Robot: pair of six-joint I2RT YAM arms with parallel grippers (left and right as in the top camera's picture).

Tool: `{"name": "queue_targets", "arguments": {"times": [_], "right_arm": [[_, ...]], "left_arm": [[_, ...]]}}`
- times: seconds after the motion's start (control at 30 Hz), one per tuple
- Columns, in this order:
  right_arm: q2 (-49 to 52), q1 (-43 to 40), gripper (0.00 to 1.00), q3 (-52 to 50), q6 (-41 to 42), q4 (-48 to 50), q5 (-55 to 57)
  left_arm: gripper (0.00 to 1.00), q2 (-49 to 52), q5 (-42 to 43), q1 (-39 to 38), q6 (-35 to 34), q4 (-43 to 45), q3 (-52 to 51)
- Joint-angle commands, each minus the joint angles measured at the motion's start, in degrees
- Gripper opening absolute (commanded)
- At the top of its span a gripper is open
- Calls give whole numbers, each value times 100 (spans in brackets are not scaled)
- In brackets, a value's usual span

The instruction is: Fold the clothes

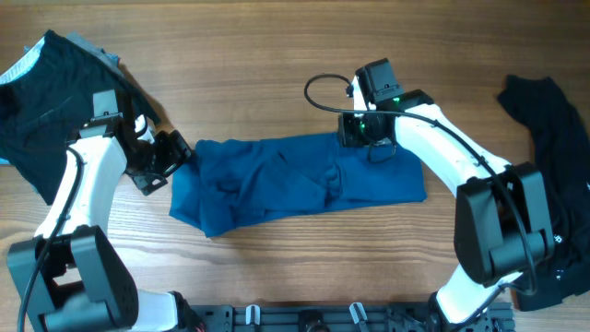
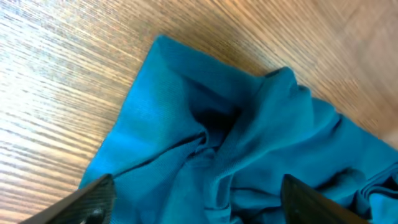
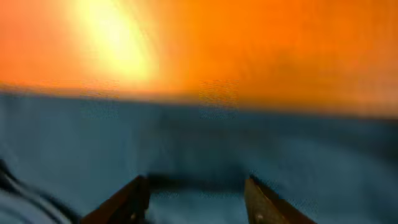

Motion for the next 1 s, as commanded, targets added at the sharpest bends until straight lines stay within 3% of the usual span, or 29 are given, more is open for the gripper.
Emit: {"name": "queue_targets", "arguments": {"times": [0.0, 0.17, 0.3, 0.5, 0.57, 0.63, 0.7, 0.8, 0.97], "right_arm": [[-695, -9, 58, 256, 20, -568, 734], [-1287, -20, 63, 249, 26, -977, 981], [-1274, -20, 63, 247, 155, -984, 949], [-1274, -20, 63, 245, 155, -984, 951], [-1274, -20, 63, 245, 153, -1016, 951], [-1274, -20, 63, 245, 151, -1038, 953], [-1274, -20, 64, 247, 151, -1036, 953], [-1274, -33, 64, 247, 160, -1152, 1346], [-1274, -577, 64, 247, 168, -1233, 1552]], "left_arm": [[89, -46, -173, -7, 275, -76, 26], [89, -46, 11, -7, 728, 72, -522], [88, -35, 212, -120, 1003, 916, -1233], [86, 313, 166, -953, 1150, 1849, -1829], [74, 529, 24, -1108, 1130, 1849, -1829], [46, 610, 33, -1154, 1128, 1803, -1829], [28, 608, 17, -1145, 1126, 1801, -1825], [17, 494, -433, -935, 817, 1486, -1506], [11, 197, -1097, -186, 809, 142, 72]]}}
